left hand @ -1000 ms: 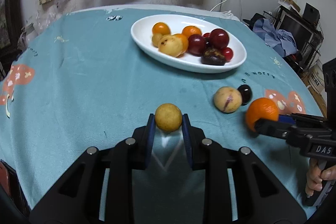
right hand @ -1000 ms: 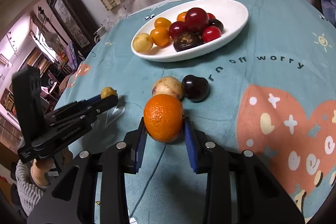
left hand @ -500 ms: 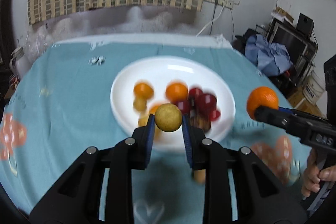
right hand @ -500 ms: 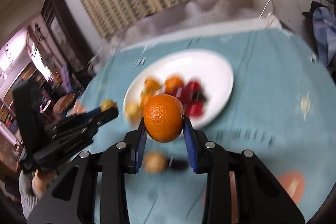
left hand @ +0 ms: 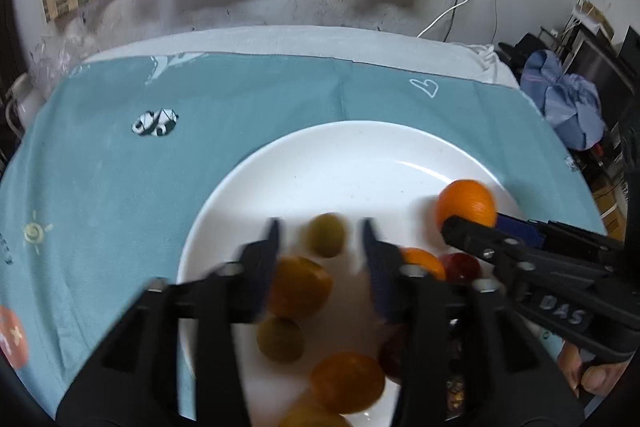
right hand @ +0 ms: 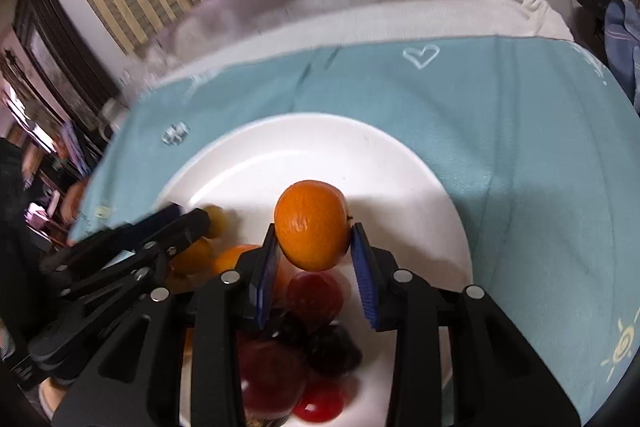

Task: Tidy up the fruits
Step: 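Carry the yellow plum and mandarin over the plate and open both tools, then grasp the speckled yellow fruit with the left tool while the right tool grasps a dark plum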

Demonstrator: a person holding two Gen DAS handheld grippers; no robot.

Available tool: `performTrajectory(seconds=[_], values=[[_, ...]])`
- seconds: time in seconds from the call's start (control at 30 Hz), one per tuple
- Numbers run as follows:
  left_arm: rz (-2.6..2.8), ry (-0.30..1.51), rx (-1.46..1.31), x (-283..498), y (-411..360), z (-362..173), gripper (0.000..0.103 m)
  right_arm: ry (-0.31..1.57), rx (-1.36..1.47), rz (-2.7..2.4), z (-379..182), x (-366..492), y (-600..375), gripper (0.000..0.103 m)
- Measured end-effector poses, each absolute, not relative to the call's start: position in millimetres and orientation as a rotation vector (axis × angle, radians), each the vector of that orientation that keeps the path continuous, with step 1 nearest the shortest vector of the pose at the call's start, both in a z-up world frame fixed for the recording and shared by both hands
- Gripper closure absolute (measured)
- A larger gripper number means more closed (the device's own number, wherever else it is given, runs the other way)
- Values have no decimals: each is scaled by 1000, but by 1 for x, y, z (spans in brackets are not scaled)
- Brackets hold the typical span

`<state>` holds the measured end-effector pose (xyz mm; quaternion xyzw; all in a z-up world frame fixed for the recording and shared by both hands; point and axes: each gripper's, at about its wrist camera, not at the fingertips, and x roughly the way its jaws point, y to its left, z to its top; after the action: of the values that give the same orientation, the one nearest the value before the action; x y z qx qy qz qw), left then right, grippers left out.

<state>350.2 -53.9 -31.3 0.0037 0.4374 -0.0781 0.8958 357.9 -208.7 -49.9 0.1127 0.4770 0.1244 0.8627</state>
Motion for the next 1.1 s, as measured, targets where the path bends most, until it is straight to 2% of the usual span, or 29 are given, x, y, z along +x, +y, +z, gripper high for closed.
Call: performTrajectory(seconds=[0.23,0.3,0.4,0.43,0.5,0.53,0.67,0.77,0.93,1.1], values=[[-141,864,52,325,-53,-14,34,913,250,269,-19,330,-213,66],[-134,810,84,302,-56,-1,22,878,234,281,-5,314,-212,66],[-100,715,127,262,-60,17,10,814,199,298,17,275,-209,65],[-97,686,134,243,-61,23,10,797,186,303,22,266,-206,64],[-99,659,137,218,-62,28,9,748,159,301,29,230,-206,44],[-104,649,137,204,-62,28,9,725,159,300,30,219,-207,38],[-104,623,116,151,-62,20,3,626,139,286,27,156,-216,38],[-103,630,96,125,-63,7,3,603,190,285,14,128,-229,38],[-81,642,104,111,-69,-20,3,649,240,276,-22,119,-237,38],[-63,685,118,117,-63,-41,3,737,164,296,-47,130,-220,38]])
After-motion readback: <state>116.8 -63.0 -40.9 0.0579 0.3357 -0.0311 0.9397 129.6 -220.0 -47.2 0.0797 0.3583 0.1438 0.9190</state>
